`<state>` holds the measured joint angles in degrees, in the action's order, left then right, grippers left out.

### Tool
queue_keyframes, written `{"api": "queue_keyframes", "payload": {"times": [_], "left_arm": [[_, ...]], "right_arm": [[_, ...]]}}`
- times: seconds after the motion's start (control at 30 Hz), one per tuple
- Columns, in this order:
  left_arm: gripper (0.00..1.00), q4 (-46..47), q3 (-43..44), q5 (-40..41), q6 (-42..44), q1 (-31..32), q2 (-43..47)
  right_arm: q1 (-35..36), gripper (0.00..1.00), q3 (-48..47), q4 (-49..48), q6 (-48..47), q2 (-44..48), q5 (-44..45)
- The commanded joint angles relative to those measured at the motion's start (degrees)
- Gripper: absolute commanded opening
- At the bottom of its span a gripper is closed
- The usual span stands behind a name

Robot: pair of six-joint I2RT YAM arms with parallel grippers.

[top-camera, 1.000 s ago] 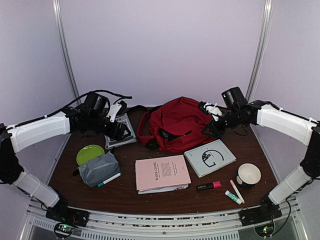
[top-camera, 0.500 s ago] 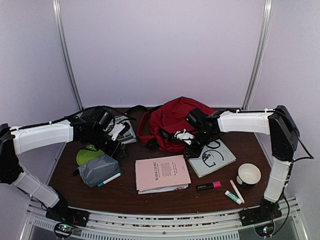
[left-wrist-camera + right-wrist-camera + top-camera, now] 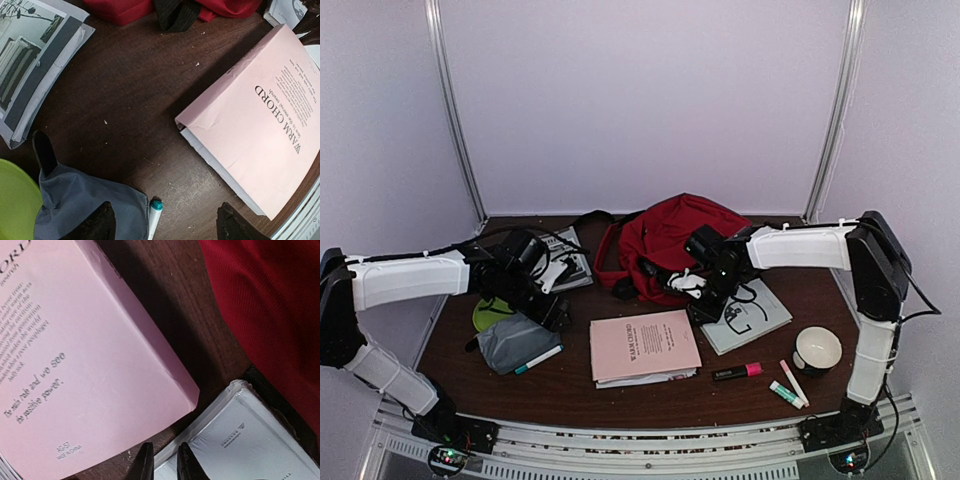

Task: Pack the student bag
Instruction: Move the book to the center of the board.

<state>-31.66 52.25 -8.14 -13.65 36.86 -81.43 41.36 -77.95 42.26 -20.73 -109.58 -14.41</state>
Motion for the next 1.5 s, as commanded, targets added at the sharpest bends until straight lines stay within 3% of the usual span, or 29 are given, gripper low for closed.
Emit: {"api": "queue_keyframes", "payload": {"times": [0.0,0.53,0.73,0.9,1.33,1.47], "left_arm": [[0.72,3.40,0.00,-0.01,-0.41,0.33,-0.11],[0.72,4.24,0.95,0.56,-1.47,0.91,-1.50],[0.72,4.29,0.97,0.77,-1.29,1.05,-1.60],[0.71,4.24,0.81,0.88,-1.54,1.14,-1.13],[0.72,5.54,-0.82,1.62,-2.79,1.11,-0.02],[0.71,5.21,-0.26,1.15,-2.66,1.20,0.10]], "right_arm": [[0.09,0.18,1.42,1.90,-0.06,-2.39,4.17],[-6.97,0.15,8.66,1.60,-1.81,3.36,12.06],[-4.41,0.14,8.51,2.39,-2.64,8.36,1.40],[-0.21,0.07,5.81,3.55,-3.17,5.52,-1.67],[-0.33,0.06,3.28,5.78,-1.43,-2.72,-4.76],[-5.08,0.07,4.43,6.50,-1.00,-2.20,-2.35]]}}
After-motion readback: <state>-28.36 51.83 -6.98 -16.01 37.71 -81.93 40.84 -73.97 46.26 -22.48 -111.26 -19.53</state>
